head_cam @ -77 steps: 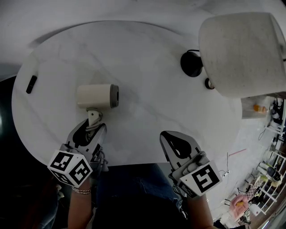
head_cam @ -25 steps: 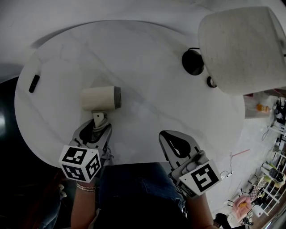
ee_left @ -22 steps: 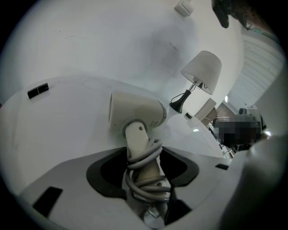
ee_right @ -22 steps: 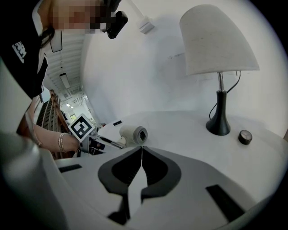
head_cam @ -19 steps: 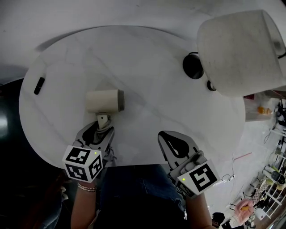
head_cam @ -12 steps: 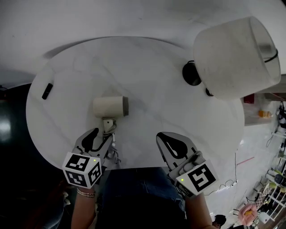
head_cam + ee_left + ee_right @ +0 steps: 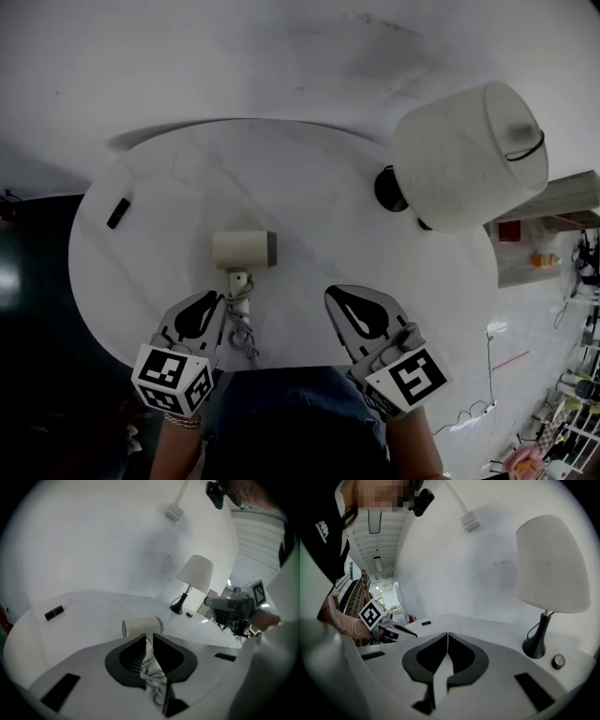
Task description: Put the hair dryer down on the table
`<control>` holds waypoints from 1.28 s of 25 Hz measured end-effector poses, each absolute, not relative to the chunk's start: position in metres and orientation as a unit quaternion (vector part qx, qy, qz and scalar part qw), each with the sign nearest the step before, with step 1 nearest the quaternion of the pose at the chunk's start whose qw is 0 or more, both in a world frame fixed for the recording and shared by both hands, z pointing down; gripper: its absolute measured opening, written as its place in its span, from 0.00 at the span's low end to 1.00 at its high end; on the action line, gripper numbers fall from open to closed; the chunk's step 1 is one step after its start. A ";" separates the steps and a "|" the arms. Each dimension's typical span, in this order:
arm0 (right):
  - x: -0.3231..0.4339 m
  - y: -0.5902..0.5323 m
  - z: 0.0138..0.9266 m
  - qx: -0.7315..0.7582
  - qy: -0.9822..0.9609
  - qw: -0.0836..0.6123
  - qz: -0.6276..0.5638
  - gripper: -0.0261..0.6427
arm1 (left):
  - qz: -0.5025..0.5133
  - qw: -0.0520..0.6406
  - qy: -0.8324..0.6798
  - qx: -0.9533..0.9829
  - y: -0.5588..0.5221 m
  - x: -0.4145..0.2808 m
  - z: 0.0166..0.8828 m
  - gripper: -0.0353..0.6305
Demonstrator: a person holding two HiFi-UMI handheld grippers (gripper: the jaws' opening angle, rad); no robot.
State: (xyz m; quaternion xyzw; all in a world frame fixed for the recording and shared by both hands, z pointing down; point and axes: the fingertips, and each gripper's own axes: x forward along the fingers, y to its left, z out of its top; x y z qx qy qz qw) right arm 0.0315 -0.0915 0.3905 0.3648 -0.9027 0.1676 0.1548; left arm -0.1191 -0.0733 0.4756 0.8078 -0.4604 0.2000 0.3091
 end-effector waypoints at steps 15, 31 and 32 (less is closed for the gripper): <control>0.024 -0.102 0.344 0.357 -0.917 0.145 0.103 0.07 | 0.116 0.201 -0.472 0.851 -0.089 -0.111 0.384 0.08; 0.020 -0.106 0.304 0.356 -0.924 0.128 0.050 0.07 | 0.062 0.131 -0.447 0.882 -0.095 -0.106 0.331 0.08; 0.021 -0.106 0.301 0.357 -0.924 0.126 0.047 0.07 | 0.061 0.128 -0.448 0.883 -0.095 -0.107 0.328 0.08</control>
